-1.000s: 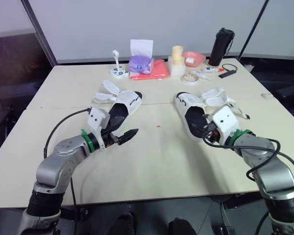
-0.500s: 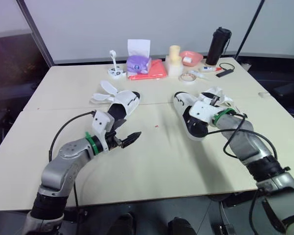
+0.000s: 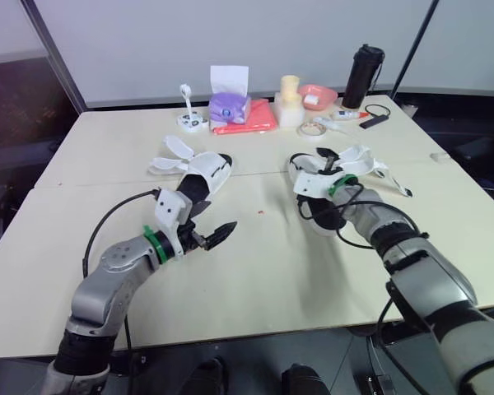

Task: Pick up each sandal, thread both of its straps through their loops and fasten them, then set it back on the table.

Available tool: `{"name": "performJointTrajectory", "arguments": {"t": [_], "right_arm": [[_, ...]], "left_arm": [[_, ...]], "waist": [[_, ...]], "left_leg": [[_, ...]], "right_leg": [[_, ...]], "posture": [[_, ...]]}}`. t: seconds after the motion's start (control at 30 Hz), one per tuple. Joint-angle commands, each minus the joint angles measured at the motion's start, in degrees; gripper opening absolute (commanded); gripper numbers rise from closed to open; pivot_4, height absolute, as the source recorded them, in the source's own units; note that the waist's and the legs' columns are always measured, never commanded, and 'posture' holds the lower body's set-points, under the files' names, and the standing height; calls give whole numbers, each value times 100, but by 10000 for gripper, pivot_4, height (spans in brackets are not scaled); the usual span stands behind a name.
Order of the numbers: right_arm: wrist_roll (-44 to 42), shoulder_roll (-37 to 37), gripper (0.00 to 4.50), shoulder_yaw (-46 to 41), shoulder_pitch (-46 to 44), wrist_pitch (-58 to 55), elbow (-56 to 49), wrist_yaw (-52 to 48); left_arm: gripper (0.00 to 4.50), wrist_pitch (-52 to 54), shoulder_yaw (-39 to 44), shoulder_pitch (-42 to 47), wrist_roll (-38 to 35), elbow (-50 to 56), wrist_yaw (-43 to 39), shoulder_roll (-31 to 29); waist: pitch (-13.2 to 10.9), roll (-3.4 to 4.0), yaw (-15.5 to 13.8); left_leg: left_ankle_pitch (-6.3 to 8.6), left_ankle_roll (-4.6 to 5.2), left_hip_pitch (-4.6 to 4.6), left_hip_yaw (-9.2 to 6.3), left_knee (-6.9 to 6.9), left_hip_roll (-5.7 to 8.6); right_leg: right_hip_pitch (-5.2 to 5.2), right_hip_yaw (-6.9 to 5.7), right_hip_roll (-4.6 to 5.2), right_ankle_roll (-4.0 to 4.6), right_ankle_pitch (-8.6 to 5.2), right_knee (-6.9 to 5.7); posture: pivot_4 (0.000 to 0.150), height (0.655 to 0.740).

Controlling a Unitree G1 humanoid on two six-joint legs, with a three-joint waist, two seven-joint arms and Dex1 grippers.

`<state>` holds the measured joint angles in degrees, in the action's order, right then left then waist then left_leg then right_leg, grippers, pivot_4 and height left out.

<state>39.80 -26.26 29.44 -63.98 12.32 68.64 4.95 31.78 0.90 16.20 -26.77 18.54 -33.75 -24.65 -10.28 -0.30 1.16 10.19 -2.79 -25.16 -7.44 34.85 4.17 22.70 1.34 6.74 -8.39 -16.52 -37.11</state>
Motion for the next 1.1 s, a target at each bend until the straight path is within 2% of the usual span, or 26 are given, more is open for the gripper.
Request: {"name": "performJointTrajectory", "arguments": {"t": [0.03,0.2,0.23,0.47,0.7,0.8,0.97,1.1], "right_arm": [[110,57,27335,49,-301,88,319,317],[149,142,1709,98,-407,123,519,435],[158,145,759,99,-417,137,533,449],[332,-254,759,246,-226,1118,-4,471],[627,-1831,759,461,696,3691,-2715,-67],[814,-2304,759,454,800,4560,-3434,-190],[1686,-2403,759,507,405,5511,-3504,354],[3028,-2295,759,987,-44,5628,-3197,1508]], "left_arm": [[45000,-83,78,-1,-17,261,42,-6],[45000,-80,95,5,-17,257,75,-8],[45000,-83,93,9,-16,253,81,-7],[45000,-125,38,123,-7,142,60,25],[45000,-203,125,439,-39,-293,-207,-45],[45000,-299,99,590,6,-509,-347,-72],[45000,-394,8,794,32,-708,-439,29],[45000,-402,-45,842,40,-716,-446,102]], "waist": [[0,1,1],[-1,1,25],[0,1,37],[-2,4,109],[-11,18,136],[-14,22,151],[-15,24,143],[-15,24,134]], "left_leg": [[-1,-1,0,0,0,0],[-1,-1,0,0,-3,1],[-1,-1,0,0,-5,1],[-2,-2,2,-2,-10,0],[-2,-1,2,1,-12,2],[-1,-1,1,3,-12,1],[-2,-1,6,9,-8,-1],[-4,-4,6,7,-8,0]], "right_leg": [[0,0,0,0,0,-1],[4,1,-3,0,0,-4],[5,1,-3,0,0,-6],[6,1,-4,0,0,-7],[8,2,-4,-2,-1,-6],[10,4,-4,-2,-1,-7],[9,10,-5,-2,0,-12],[10,11,-5,-1,0,-13]], "posture": [[1500,7400],[1500,7400],[1500,7400],[1500,7400],[1500,7400],[1500,7400],[1500,7400],[1500,7400]]}}
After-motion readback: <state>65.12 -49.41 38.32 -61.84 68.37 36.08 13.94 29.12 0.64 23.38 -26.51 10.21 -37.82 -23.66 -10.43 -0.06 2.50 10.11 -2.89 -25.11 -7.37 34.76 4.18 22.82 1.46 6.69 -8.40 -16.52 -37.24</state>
